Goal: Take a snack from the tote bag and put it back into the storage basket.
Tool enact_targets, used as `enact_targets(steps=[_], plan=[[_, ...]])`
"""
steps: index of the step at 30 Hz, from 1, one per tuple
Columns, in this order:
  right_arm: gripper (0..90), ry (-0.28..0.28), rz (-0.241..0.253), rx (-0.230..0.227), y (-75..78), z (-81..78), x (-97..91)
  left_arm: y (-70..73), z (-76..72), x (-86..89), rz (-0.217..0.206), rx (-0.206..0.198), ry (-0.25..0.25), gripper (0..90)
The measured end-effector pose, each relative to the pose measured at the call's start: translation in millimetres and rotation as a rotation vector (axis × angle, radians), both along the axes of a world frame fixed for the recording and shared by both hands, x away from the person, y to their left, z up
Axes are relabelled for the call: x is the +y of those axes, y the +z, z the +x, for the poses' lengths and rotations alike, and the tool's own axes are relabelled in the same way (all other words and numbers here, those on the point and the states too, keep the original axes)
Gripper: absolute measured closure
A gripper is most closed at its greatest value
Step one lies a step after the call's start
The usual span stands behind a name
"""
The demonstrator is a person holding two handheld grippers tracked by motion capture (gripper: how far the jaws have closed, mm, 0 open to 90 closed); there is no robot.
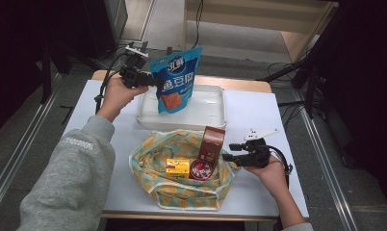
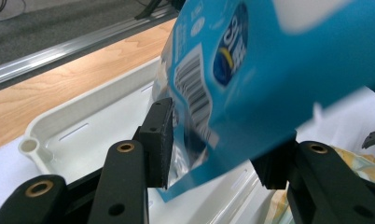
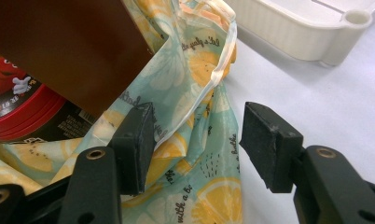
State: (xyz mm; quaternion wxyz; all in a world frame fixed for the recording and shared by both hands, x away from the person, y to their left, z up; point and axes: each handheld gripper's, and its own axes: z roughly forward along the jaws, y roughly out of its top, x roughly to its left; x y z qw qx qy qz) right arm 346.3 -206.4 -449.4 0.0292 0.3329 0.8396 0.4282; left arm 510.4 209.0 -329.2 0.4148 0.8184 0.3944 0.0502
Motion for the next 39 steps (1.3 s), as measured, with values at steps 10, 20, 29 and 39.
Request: enact_targets(steps=[10,20,29,39], plan=[[45.5,0.002,0.017,0.001,0.4,1.3,-0.8,-19.4,-16.9,7.8,0.028,0.024,-0.011,54.1],[45.4,0.005,0.019,0.001,0.6,4.6,1.4,-42.2,-27.1,12.7,0.016,0.046,-0.002,55.1],[45.5,0.013,0.022,-0.006,0.9,6.8,3.2,-60.0,-27.5,9.8,0.035,0.058,0.013,61.6],[45.4,0.013,0.015,-0.007,0.5,8.3,4.0,-70.5,-20.8,3.6,0.050,0.061,0.067,78.0]])
